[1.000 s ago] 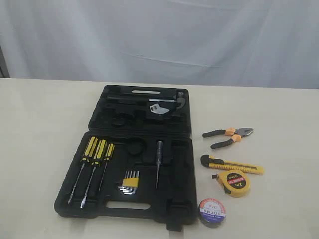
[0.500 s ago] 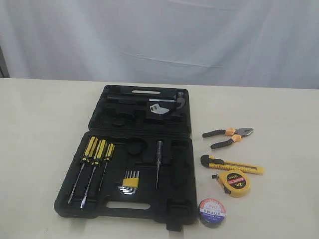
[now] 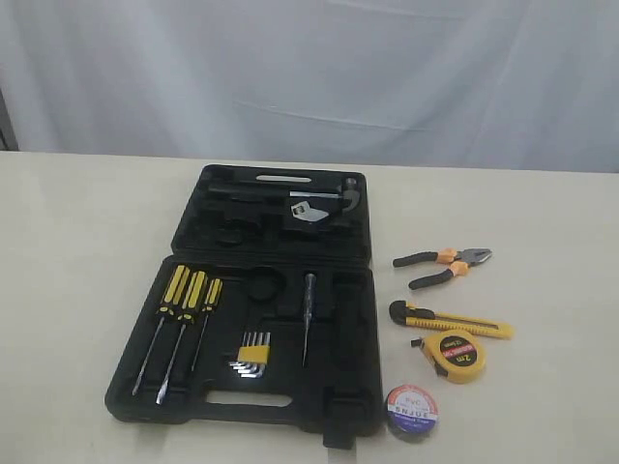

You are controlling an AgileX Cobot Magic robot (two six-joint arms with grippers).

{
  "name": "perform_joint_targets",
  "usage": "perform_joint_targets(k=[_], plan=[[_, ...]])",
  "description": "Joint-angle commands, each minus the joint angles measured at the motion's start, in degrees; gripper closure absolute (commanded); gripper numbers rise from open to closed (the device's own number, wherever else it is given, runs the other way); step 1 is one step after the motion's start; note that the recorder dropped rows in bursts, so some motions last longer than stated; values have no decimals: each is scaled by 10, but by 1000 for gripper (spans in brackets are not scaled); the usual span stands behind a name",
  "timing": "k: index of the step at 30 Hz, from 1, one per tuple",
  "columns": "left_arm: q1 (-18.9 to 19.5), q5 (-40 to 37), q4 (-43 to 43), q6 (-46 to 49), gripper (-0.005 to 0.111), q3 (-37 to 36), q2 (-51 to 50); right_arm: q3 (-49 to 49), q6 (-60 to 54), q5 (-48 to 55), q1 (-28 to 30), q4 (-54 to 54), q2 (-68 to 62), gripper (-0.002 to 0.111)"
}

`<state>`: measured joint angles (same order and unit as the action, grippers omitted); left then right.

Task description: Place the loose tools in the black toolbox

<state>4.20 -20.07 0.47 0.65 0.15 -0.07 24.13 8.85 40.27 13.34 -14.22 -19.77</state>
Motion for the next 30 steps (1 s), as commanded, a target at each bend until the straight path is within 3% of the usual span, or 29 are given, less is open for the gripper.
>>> perform_joint_targets(k=[1,9,20,30], plan=[[-3,5,-5,-2,107,-1,1,124,-60,222,3,1,-166,109],[-3,5,-5,-2,107,-1,1,275,-198,295,-4,1,-415,109],[-3,5,-5,-2,107,-1,1,359,-252,234,-258,142,-682,109],[-3,5,-5,-2,107,-1,1,365,-346,168,-277,116,-764,109]])
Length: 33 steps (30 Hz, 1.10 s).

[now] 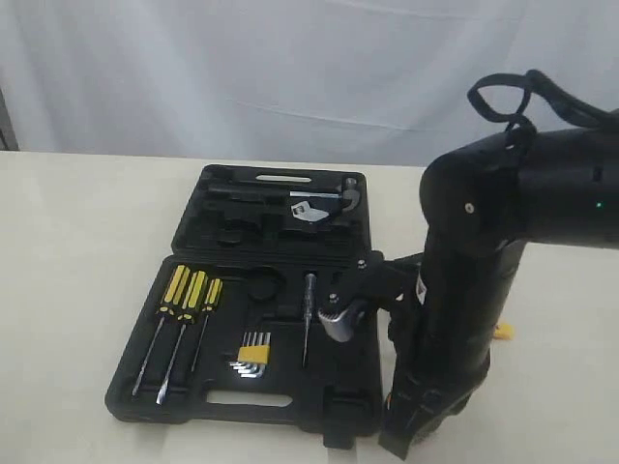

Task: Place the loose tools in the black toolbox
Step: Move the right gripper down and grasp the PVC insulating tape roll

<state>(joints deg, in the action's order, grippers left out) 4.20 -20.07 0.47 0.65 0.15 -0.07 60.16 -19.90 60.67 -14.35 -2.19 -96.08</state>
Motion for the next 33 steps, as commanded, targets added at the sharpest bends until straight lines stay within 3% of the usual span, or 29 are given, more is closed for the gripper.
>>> perform_joint_targets(k=[1,7,16,17,21,22,33], plan=[[-3,5,-5,-2,107,-1,1,4,-78,-46,1,-8,0,109],[-3,5,-5,-2,107,-1,1,4,-248,-92,32,-55,-10,109],[-3,5,-5,-2,107,-1,1,4,-248,-80,67,-71,-12,106],[-3,5,-5,-2,107,-1,1,4,-248,-70,67,-71,-12,101],[-3,5,-5,-2,107,-1,1,4,-247,-47,67,-71,-16,42],[-3,5,-5,-2,107,-1,1,4,-247,-47,67,-71,-18,37],[-3,5,-5,-2,107,-1,1,4,-289,-53,67,-63,-40,36]])
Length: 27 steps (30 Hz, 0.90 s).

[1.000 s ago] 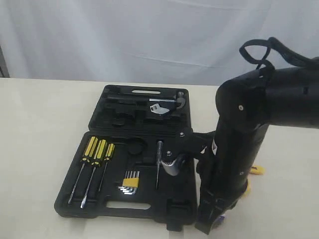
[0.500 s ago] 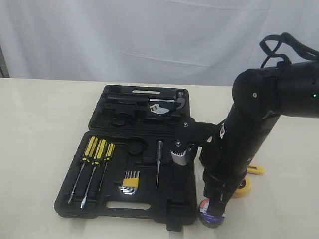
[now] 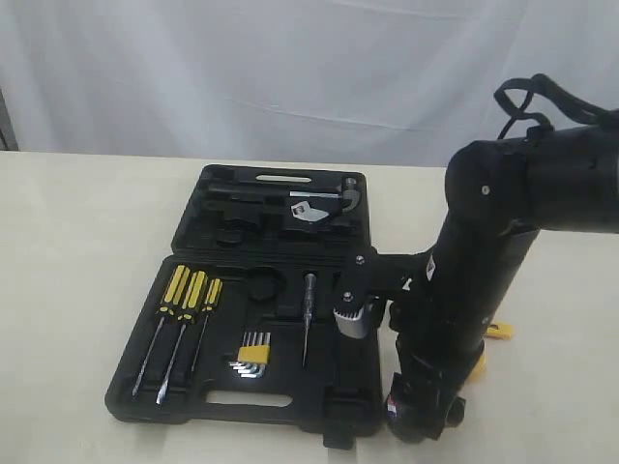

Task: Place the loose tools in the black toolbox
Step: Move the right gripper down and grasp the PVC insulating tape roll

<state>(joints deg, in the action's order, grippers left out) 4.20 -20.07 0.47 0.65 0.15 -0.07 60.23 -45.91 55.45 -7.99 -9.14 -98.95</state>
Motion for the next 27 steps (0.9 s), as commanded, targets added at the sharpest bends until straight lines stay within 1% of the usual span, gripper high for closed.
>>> perform_joint_targets(k=[1,10,17,27], plan=[[-3,5,-5,-2,107,-1,1,4,-37,-2,3,7,-15,36],[-3,5,-5,-2,107,-1,1,4,-42,-33,3,7,-49,36],[-3,5,-5,-2,107,-1,1,4,-28,-89,3,7,-71,36],[-3,5,-5,-2,107,-1,1,4,-13,-77,3,7,-96,36]])
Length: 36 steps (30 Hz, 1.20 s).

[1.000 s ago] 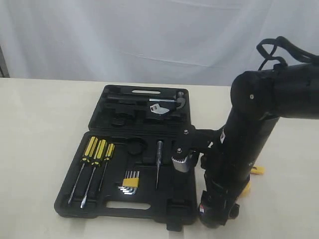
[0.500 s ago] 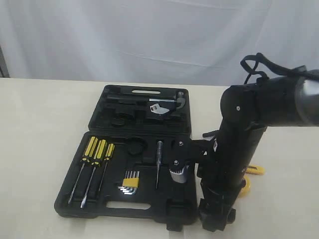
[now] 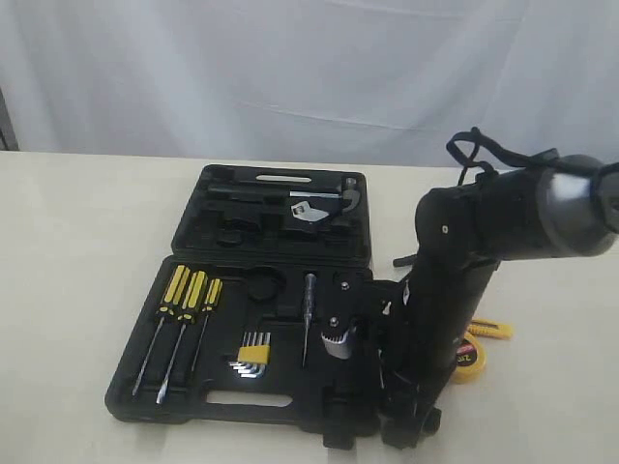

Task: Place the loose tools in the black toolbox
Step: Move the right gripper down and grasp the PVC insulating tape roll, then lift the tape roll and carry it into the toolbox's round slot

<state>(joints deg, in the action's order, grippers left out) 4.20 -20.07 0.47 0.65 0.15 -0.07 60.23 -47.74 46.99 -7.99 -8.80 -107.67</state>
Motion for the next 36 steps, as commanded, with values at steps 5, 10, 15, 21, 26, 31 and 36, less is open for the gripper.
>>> perform_joint_targets(k=[5,10,15,21,26,31,36], plan=[[-3,5,-5,-2,107,-1,1,4,5,8,3,3,-15,36],[-3,5,-5,-2,107,-1,1,4,8,14,6,3,-21,36],[-3,5,-5,-2,107,-1,1,4,21,14,6,14,-23,36],[-3,5,-5,-2,107,-1,1,4,28,15,6,19,-25,51],[-3,5,-5,-2,107,-1,1,4,74,15,6,53,-25,89],[-3,5,-5,-2,107,-1,1,4,100,37,6,54,-25,109],[-3,5,-5,-2,107,-1,1,4,115,60,6,56,-1,109]])
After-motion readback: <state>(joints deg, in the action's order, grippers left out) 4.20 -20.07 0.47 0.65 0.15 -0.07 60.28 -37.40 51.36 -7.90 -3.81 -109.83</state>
